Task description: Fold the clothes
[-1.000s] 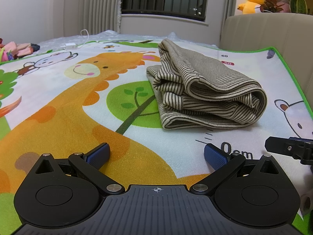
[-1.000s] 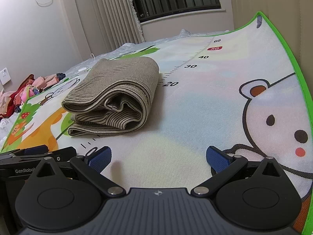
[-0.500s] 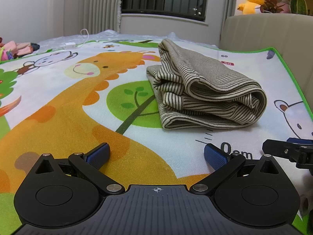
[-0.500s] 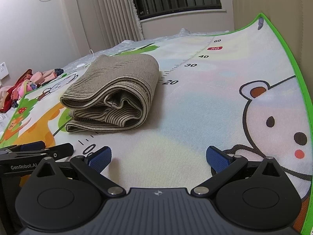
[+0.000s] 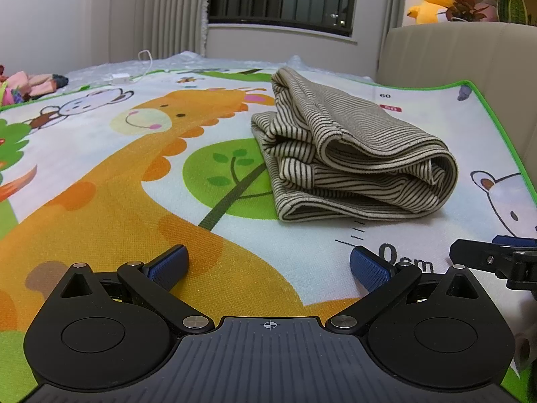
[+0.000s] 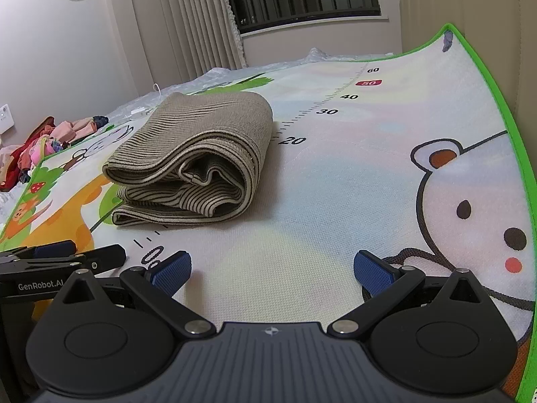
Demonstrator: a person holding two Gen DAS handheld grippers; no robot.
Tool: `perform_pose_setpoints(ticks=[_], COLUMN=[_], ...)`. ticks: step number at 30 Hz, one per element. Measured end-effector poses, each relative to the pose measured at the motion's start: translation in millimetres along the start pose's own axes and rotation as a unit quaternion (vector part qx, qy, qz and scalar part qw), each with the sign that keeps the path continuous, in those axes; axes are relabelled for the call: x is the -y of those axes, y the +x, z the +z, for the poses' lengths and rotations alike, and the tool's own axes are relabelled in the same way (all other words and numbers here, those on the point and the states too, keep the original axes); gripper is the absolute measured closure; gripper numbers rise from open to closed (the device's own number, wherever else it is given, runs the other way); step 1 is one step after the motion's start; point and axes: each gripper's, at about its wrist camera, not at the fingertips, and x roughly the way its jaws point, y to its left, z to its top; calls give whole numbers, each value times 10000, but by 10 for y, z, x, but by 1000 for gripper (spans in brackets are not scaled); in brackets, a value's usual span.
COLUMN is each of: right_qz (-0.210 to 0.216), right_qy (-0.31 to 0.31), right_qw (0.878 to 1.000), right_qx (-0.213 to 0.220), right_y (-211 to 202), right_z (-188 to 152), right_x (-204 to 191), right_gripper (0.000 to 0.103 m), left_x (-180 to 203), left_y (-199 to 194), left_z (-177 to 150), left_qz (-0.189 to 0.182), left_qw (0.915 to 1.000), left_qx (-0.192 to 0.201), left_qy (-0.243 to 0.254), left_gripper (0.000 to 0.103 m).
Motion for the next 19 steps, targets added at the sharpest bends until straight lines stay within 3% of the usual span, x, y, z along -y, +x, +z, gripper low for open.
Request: perform_pose_setpoints(ticks=[19], right_qz=[-50], right_qy=[-59], right_qw=[10000], right_qx=[-26], right_y=[-2], right_z=[6], right_x=[-22], right_gripper=[0], left_x=[-2], left_y=[3], left_z=[-3], left_qz=[0], left_qw=[10000], left_qx=[22], left_qy=[-6], left_gripper=[0])
